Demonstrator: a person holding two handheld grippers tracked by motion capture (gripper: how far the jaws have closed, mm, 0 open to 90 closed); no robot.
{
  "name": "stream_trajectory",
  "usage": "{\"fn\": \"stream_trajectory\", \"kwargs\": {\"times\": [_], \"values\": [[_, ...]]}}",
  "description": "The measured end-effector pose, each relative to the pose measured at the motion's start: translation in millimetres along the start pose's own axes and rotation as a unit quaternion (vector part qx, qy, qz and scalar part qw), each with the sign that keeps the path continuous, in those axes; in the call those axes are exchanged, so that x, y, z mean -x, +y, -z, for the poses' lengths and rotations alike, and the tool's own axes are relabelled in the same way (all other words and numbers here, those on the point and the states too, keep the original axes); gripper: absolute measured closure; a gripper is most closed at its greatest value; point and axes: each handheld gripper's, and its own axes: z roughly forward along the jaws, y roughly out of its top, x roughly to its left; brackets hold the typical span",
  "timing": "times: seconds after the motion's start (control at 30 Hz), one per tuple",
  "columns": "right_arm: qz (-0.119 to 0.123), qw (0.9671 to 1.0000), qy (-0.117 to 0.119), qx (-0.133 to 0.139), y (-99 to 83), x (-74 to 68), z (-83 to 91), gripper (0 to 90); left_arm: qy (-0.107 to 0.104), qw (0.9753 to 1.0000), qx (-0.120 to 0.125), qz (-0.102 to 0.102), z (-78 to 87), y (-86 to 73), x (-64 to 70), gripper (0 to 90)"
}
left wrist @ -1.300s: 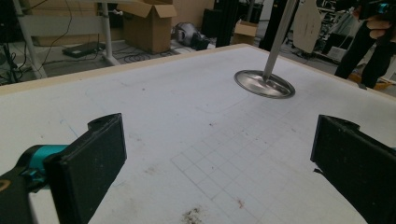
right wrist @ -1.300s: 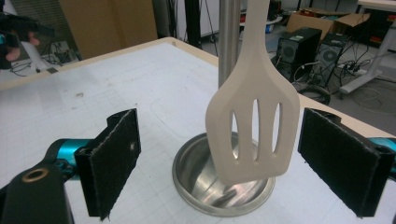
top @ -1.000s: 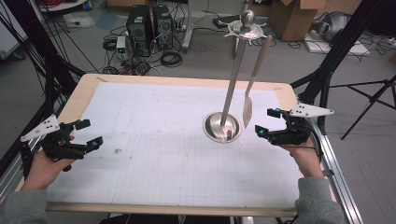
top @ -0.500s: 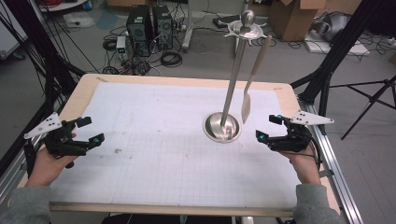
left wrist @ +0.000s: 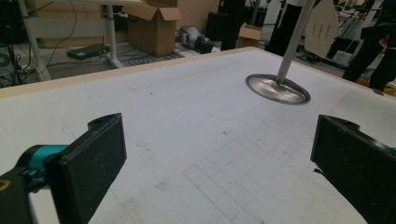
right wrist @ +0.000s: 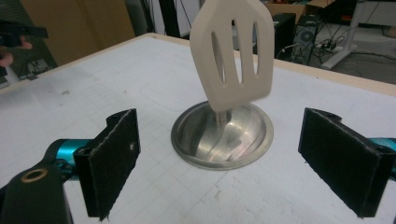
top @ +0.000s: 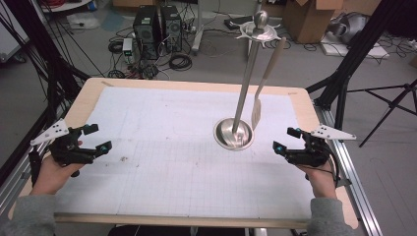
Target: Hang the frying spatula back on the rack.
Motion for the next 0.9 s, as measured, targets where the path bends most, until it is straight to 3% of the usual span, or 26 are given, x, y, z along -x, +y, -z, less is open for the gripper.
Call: {"fn": "stream_trajectory", "kwargs": {"times": [0.17, 0.43, 0.67, 0.9], "values": [[-0.01, 0.9999, -0.005, 0.012, -10.6, 3.9, 6.4, 12.0, 0.003, 1.0, 0.0, 0.001, 2.8, -1.7, -2.9, 3.9], [-0.017, 0.9998, -0.013, 0.004, -25.1, 8.0, 14.7, 12.0, 0.013, 0.9998, -0.016, -0.004, 7.1, -8.2, -8.2, 3.9], [-0.015, 0.9995, -0.015, 0.022, -29.1, 7.2, 22.5, 12.0, 0.016, 0.9998, -0.014, 0.002, 11.8, -11.3, -12.0, 3.9], [-0.017, 0.9994, -0.023, 0.019, -38.6, 9.4, 25.9, 12.0, 0.015, 0.9998, -0.01, 0.006, 17.6, -15.0, -15.6, 3.9]]}}
